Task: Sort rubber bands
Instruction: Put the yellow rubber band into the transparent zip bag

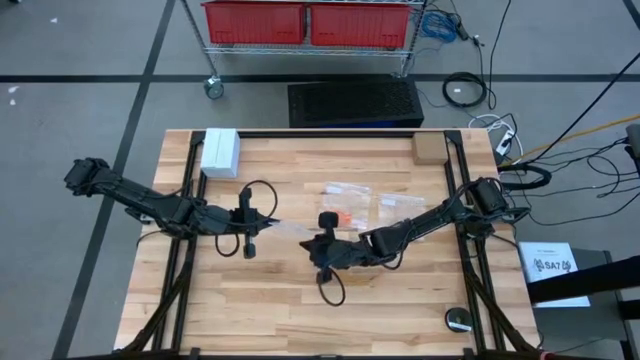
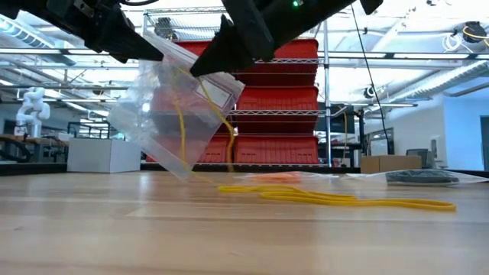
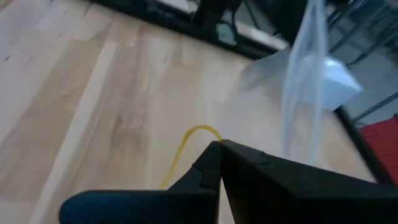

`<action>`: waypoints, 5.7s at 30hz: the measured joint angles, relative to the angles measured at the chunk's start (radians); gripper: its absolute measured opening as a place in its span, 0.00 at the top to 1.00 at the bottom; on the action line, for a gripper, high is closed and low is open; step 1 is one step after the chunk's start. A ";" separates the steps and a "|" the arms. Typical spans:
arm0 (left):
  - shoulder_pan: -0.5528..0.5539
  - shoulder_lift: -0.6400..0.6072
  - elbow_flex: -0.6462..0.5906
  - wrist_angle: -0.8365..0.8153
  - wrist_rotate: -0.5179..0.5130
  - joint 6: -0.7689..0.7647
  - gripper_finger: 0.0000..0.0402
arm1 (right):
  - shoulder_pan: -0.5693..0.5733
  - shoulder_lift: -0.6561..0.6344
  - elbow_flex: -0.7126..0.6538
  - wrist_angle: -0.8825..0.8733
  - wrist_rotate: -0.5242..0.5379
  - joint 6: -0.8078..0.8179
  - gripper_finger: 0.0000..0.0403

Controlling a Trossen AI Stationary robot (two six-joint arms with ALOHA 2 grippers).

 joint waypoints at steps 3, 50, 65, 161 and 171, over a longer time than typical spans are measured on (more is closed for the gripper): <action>0.000 0.000 0.000 0.000 0.000 0.000 1.00 | 0.005 0.000 0.000 0.026 0.014 -0.029 1.00; 0.000 0.000 0.000 -0.008 0.000 0.000 1.00 | -0.125 0.023 -0.005 -0.558 -0.238 0.385 0.73; 0.000 0.000 0.000 -0.009 0.000 -0.002 1.00 | -0.136 0.049 -0.004 -0.509 -0.263 0.751 0.32; 0.001 0.000 0.000 0.037 0.042 -0.055 1.00 | -0.062 0.016 0.191 -0.176 0.046 0.070 1.00; 0.000 0.000 0.000 0.037 0.071 -0.054 1.00 | -0.061 0.015 0.191 -0.184 0.145 0.071 1.00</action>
